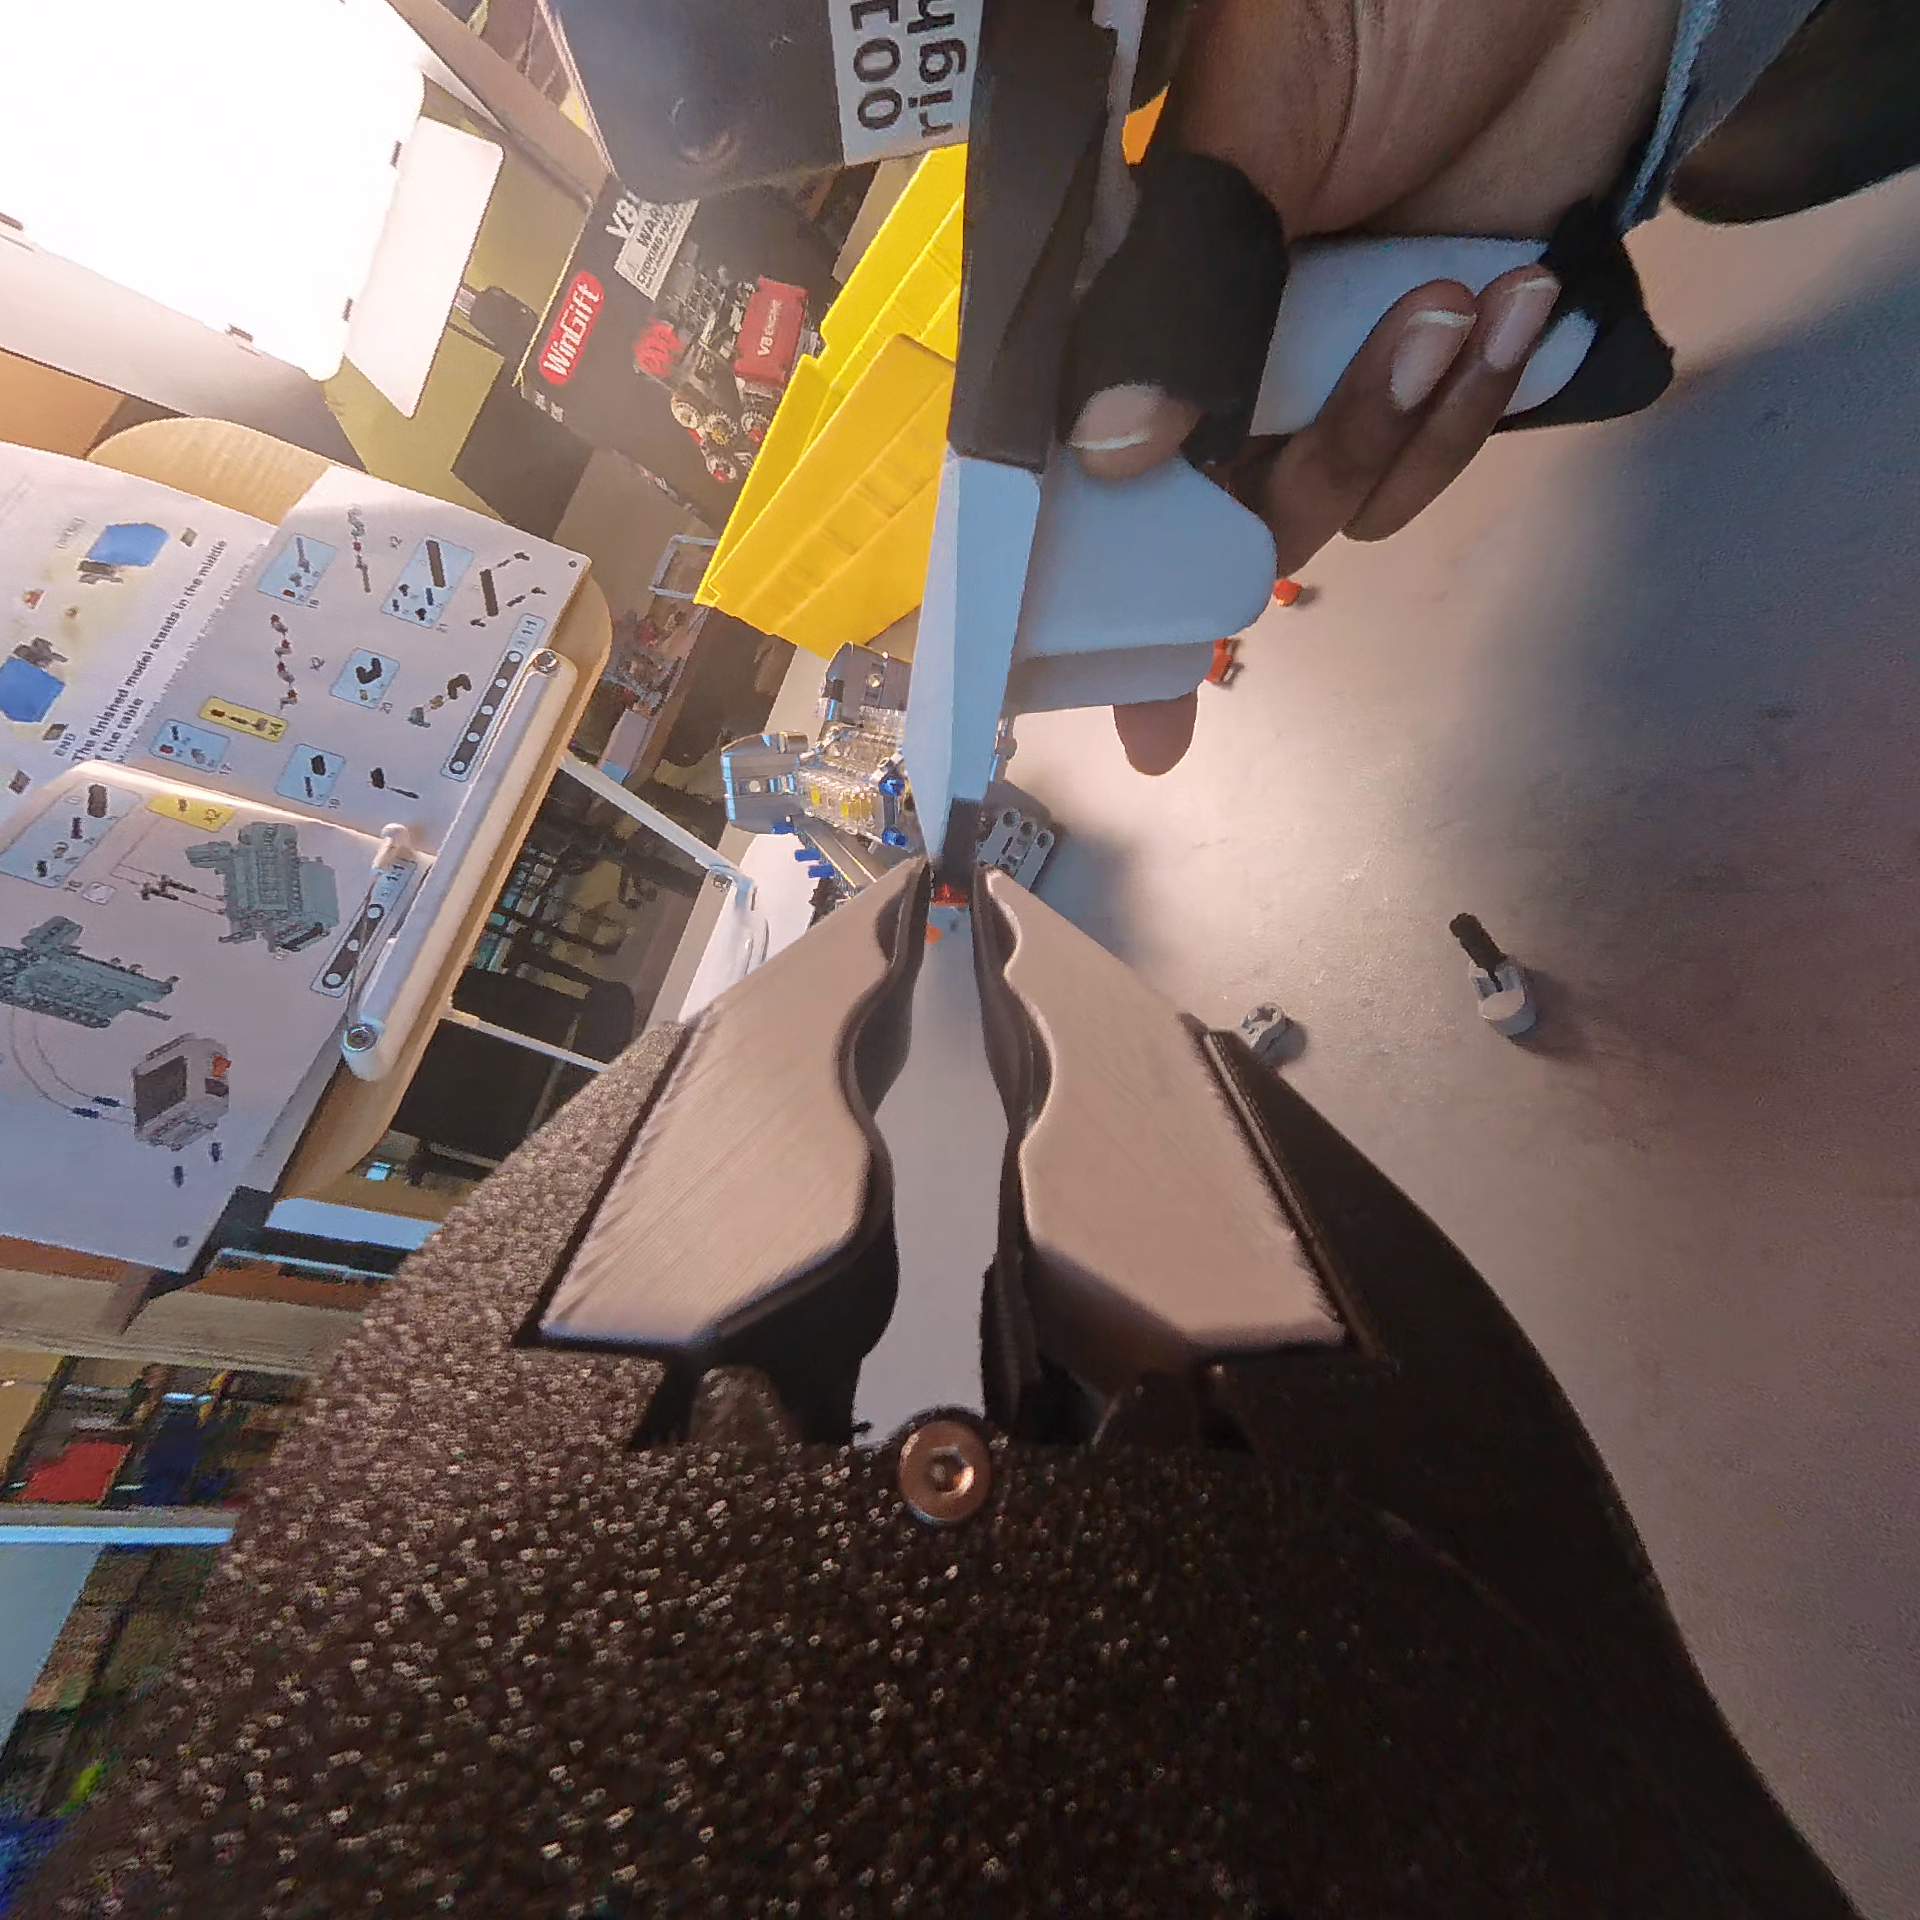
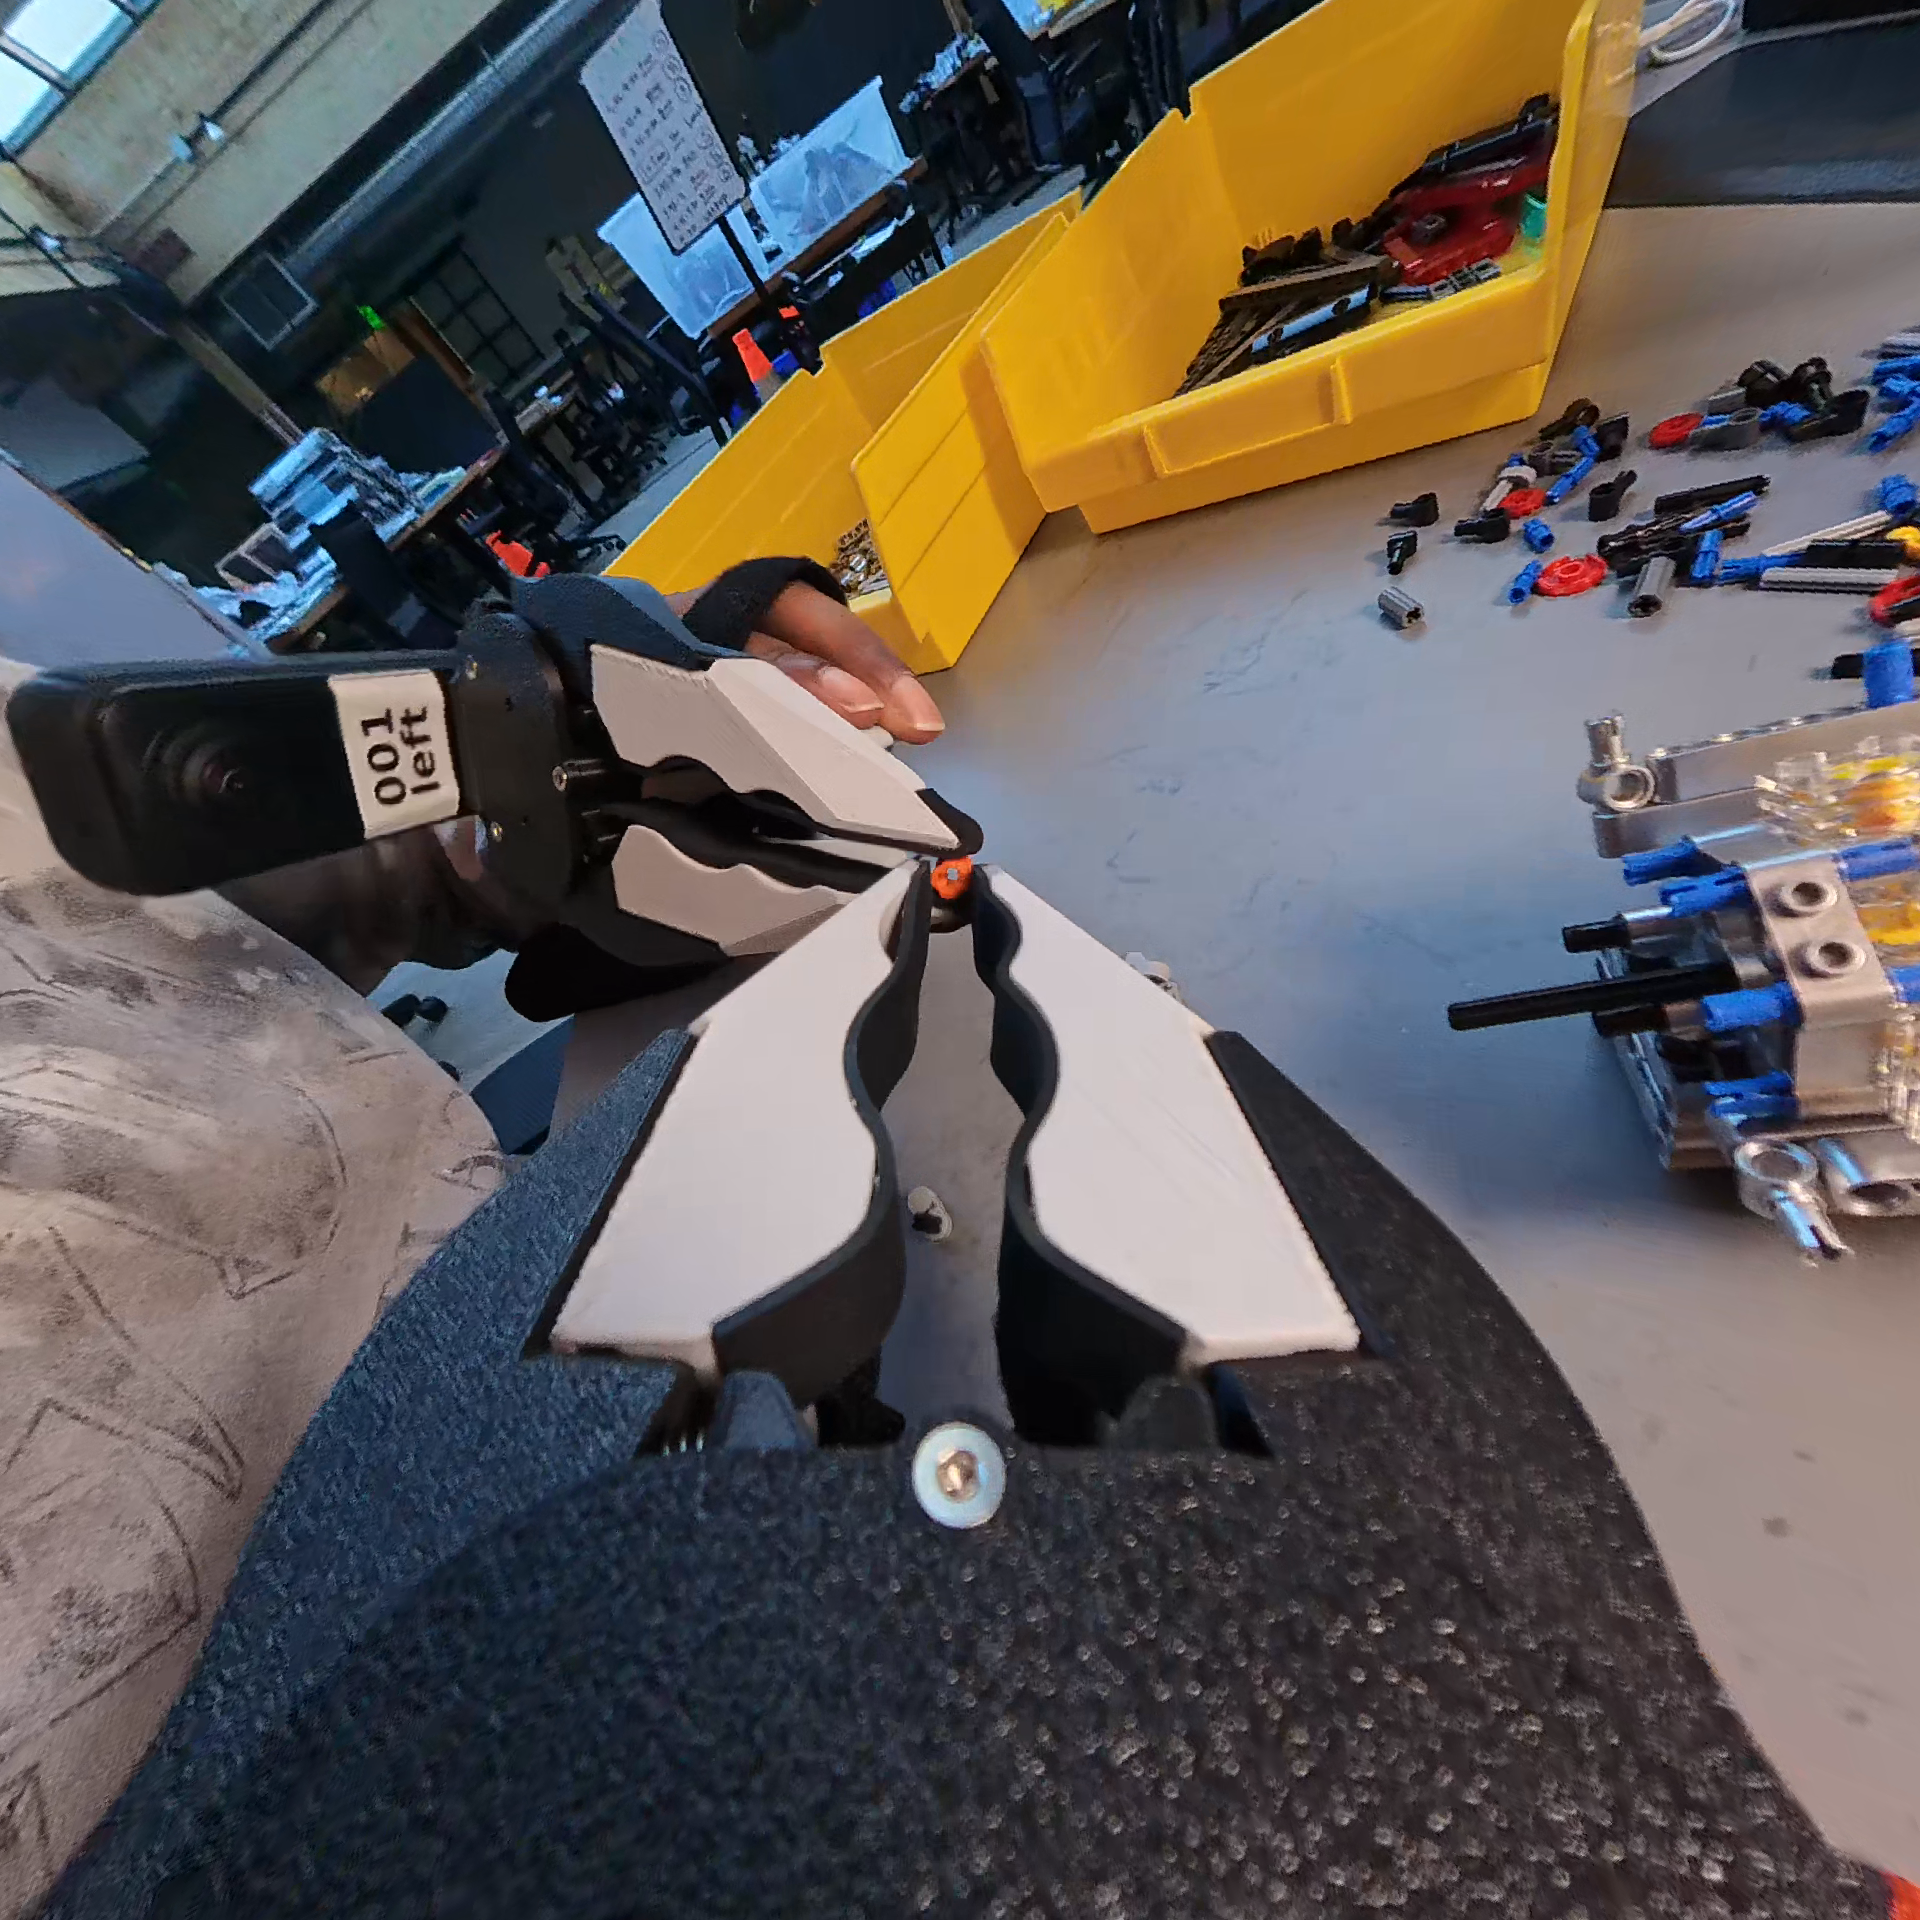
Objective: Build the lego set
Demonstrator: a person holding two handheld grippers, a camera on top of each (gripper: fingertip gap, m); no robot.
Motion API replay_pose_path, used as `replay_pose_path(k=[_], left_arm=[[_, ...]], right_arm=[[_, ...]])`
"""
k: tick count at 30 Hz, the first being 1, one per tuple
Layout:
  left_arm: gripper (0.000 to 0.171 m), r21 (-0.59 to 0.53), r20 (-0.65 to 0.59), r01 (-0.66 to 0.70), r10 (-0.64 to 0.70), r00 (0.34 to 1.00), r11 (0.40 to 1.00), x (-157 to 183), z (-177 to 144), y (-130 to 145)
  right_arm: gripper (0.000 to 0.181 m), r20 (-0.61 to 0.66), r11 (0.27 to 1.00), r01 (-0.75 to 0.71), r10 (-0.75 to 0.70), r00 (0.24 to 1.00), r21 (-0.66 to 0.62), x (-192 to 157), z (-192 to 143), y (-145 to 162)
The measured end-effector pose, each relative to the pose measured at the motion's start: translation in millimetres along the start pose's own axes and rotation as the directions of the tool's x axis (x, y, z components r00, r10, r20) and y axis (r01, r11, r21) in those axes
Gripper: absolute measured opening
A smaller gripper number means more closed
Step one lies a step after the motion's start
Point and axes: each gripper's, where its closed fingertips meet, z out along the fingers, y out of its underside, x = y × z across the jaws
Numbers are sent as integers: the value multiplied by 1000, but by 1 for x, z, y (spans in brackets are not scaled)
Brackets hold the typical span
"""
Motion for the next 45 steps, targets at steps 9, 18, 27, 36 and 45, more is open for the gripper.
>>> replay_pose_path(k=[9, 18, 27, 36, 45], left_arm=[[8, 69, -92, 87, -81, 992, 994, 3, -8, -5], [6, 68, -99, 47, -40, 994, 997, 5, -9, -7], [6, 46, -119, 121, -115, 986, 992, 3, -8, -4], [21, -333, -598, 521, -603, 528, 786, 74, -23, 13], [13, -367, -601, 384, -531, 597, 847, 100, -18, 21]], right_arm=[[6, 73, 999, 40, -38, 997, -35, -11, -5, 2], [6, 92, 999, 19, -16, 996, -35, -12, -3, 5], [6, 32, 995, 96, -95, 995, -23, -8, -3, 1], [6, 214, 755, 534, -490, 845, -380, -17, -22, 71], [6, 228, 689, 567, -526, 820, -451, -12, -12, 89]])
